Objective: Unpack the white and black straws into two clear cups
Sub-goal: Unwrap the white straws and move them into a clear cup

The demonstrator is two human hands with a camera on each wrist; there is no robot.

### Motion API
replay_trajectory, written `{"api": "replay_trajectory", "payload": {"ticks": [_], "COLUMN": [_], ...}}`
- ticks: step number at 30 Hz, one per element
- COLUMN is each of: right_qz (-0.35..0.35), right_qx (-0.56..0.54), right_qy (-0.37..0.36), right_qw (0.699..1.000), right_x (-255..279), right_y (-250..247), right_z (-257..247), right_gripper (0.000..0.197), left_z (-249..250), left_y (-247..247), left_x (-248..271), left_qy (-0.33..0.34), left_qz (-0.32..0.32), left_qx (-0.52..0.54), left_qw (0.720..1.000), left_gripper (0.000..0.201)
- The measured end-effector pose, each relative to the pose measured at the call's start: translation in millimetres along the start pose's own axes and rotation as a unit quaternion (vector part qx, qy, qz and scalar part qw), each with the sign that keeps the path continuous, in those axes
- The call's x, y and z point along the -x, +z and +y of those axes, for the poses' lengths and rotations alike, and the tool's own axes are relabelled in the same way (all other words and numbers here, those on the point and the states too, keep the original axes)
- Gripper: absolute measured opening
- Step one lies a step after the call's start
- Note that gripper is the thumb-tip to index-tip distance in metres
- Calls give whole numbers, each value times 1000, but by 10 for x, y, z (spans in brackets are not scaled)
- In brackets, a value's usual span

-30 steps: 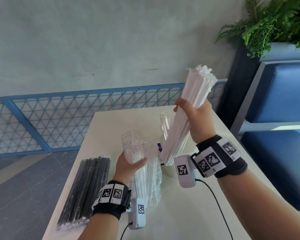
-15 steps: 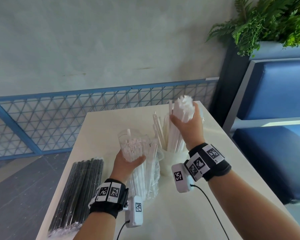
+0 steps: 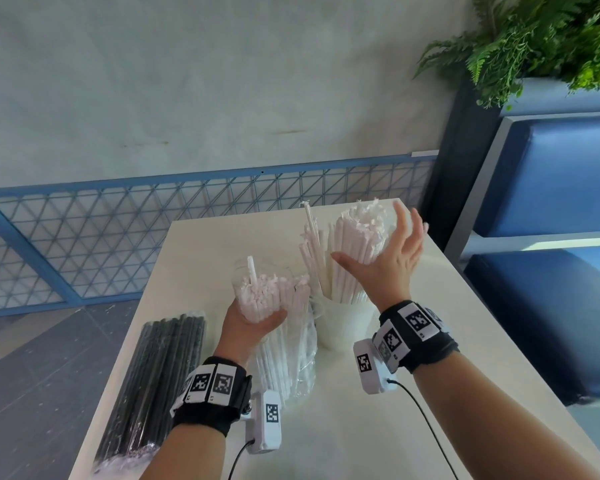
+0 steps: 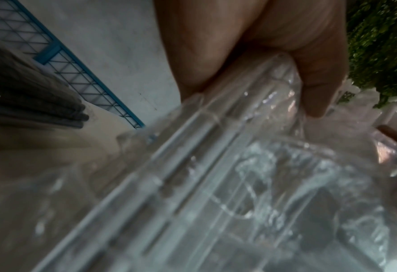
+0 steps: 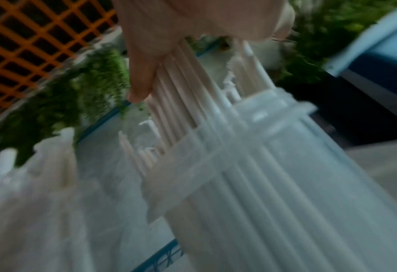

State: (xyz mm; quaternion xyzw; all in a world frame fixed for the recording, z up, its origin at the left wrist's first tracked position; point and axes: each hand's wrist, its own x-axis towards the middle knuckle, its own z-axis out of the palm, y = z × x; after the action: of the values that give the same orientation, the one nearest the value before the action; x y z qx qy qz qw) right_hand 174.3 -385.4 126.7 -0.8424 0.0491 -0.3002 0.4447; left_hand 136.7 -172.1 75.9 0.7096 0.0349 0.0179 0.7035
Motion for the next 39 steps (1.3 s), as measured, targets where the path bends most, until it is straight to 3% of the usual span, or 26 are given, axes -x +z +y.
{"api": "replay_trajectory", "payload": {"ticks": [3,7,10,12,16,22,24,28,33,36,39], "right_qz": [-95,-142,-140,-140,-130,-73,-70,-135,-138,-162,-180], "right_qx": [-129,-109,-91,-77,-64,-105,-105,-92,-125,-65,18], "right_qy": [107,98,110,129,170,84,55,62,-10,-74,-58], "right_qw": [981,979,980,979,975,988,990,985,982,982,982], "right_x": [-3,-99,-140,-138,-132,-149,-192,-198,-137,-76,18], "right_y": [-11,-46,-30,-11,47,24,3,-28,-32,51,234], "right_z": [97,111,102,124,180,-67,-134,-131,-124,-132,-95], "right_gripper": [128,132,129,114,55,27,35,64,89,115,128], "left_z": [-3,-16,-20,-26,-46,-63,-61,-76,-96,-101,-97], "left_y": [-1,-2,-14,-21,-38,-45,-42,-40,-51,-55,-53], "left_x": [-3,-9,-12,-12,-21,-15,-17,-19,-21,-20,-17], "left_qy": [-1,0,-6,-7,1,1,3,7,14,19,22], "left_qz": [-4,0,-3,0,4,6,3,3,6,7,6], "left_qx": [0,4,3,3,6,21,20,34,38,38,32], "left_qw": [1000,1000,1000,1000,1000,1000,1000,999,999,999,999], "left_gripper": [58,71,53,42,41,41,39,40,33,33,32]}}
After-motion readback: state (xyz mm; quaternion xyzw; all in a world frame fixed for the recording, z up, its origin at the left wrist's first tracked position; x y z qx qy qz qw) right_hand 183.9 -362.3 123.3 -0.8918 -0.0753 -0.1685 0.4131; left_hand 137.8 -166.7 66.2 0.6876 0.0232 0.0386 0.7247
